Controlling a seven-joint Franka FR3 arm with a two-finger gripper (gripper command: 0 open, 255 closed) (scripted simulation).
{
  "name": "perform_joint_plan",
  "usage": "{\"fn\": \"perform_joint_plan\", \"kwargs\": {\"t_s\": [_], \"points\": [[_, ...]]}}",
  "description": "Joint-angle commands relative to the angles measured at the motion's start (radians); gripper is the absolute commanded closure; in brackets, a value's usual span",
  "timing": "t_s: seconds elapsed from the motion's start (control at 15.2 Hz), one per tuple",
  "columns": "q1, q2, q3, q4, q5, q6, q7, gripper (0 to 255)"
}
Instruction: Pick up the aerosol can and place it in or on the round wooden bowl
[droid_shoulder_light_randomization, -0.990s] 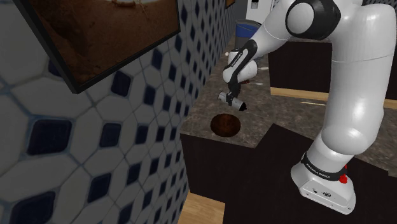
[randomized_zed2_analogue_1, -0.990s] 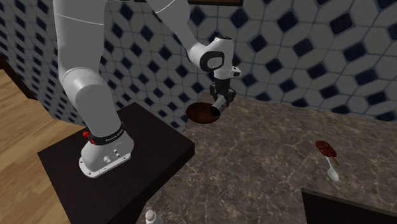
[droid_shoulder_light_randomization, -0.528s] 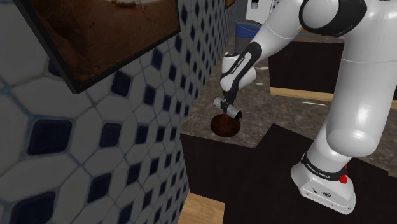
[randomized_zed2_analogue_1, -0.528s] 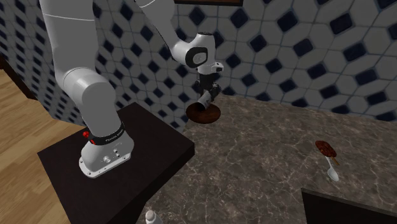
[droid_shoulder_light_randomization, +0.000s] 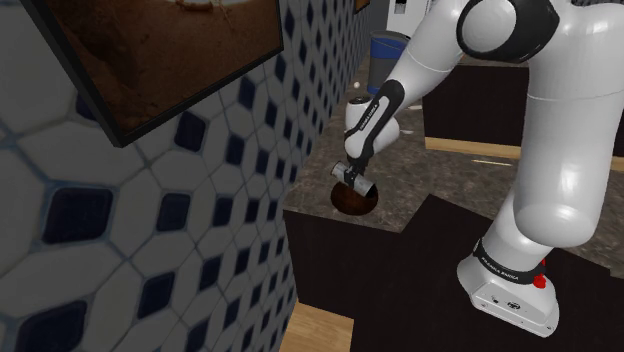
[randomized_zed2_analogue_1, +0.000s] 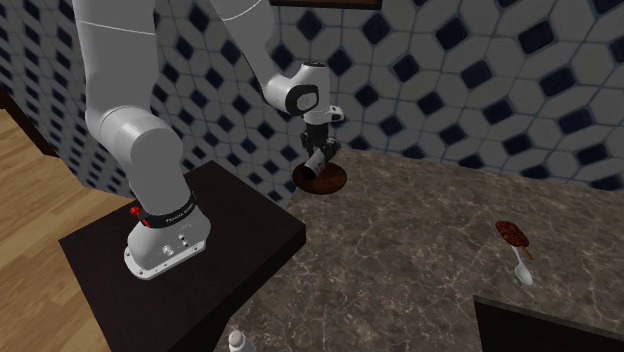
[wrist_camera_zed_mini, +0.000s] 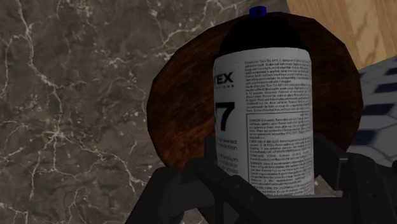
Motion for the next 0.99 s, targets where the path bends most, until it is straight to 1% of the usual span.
{"fn": "perform_joint_plan", "kwargs": {"t_s": [0.0, 0.4, 0.86, 0.92], "points": [[-0.006, 0.028, 0.007, 0.002, 0.01, 0.026, -0.007, 255], [-0.025, 0.115, 0.03, 0.019, 0.036, 0.096, -0.022, 255], [-0.025, 0.115, 0.031, 0.019, 0.036, 0.096, -0.022, 255], [-0.025, 0.115, 0.031, 0.019, 0.036, 0.096, -0.022, 0]]}}
